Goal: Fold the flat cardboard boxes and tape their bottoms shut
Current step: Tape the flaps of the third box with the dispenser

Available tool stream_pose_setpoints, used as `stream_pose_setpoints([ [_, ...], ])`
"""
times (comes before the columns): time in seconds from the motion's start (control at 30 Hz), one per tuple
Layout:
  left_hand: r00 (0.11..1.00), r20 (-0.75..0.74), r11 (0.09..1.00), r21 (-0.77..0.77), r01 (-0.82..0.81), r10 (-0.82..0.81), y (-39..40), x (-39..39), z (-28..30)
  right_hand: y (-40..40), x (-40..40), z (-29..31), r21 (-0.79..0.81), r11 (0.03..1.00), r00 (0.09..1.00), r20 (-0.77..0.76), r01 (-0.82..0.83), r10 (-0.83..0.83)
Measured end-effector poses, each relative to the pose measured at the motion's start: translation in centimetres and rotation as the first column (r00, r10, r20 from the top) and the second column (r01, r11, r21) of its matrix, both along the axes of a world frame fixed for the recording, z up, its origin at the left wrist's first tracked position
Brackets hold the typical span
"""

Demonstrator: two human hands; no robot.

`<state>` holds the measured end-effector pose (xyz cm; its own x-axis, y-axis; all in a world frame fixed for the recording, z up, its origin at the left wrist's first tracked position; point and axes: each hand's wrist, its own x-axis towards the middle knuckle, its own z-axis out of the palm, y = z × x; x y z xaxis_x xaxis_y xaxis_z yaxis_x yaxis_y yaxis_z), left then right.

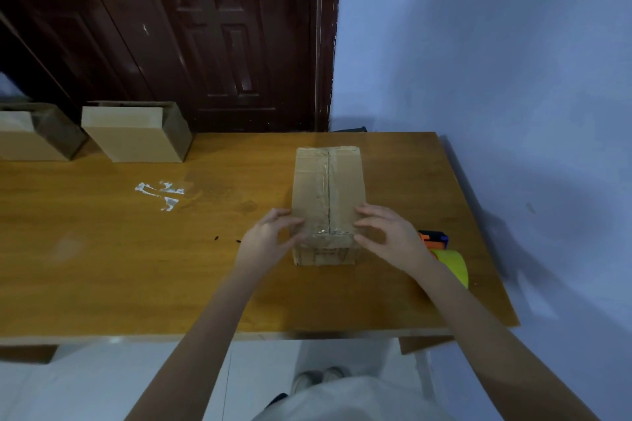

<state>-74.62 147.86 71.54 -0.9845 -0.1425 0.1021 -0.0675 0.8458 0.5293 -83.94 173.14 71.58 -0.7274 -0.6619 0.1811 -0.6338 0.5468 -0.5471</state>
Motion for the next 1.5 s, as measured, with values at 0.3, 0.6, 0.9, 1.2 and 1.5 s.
stream_pose_setpoints([
  [0.3, 0.952, -0.209, 0.883, -0.457, 0.107, -0.224, -0.1, 0.2, -2.3, -0.4, 0.3, -2.4, 0.137, 0.990, 0.924, -0.374, -0.033, 0.083],
  [0.6, 0.991, -0.106, 0.909, -0.415, 0.026, -0.077, 2.6, 0.8, -3.0, -2.3, 2.7, -3.7, -0.011, 0.976, 0.957, -0.193, 0.218, -0.216],
  [0.9, 0.998, -0.054, 0.991, -0.132, 0.013, -0.021, 2.5, 0.0, -2.1, -2.6, 1.9, -3.5, -0.105, 0.971, 0.970, -0.096, 0.213, -0.223],
  [1.2, 0.993, 0.029, 0.993, -0.024, 0.116, -0.115, 1.0, 0.2, -1.3, -1.3, 2.1, -2.6, -0.127, 0.980, 0.988, -0.002, 0.155, -0.156],
  [1.5, 1.000, -0.002, 0.982, -0.187, 0.006, -0.006, 2.9, -0.5, -0.9, -3.1, 1.8, -1.4, 0.038, 0.975, 0.971, -0.111, 0.219, -0.213],
])
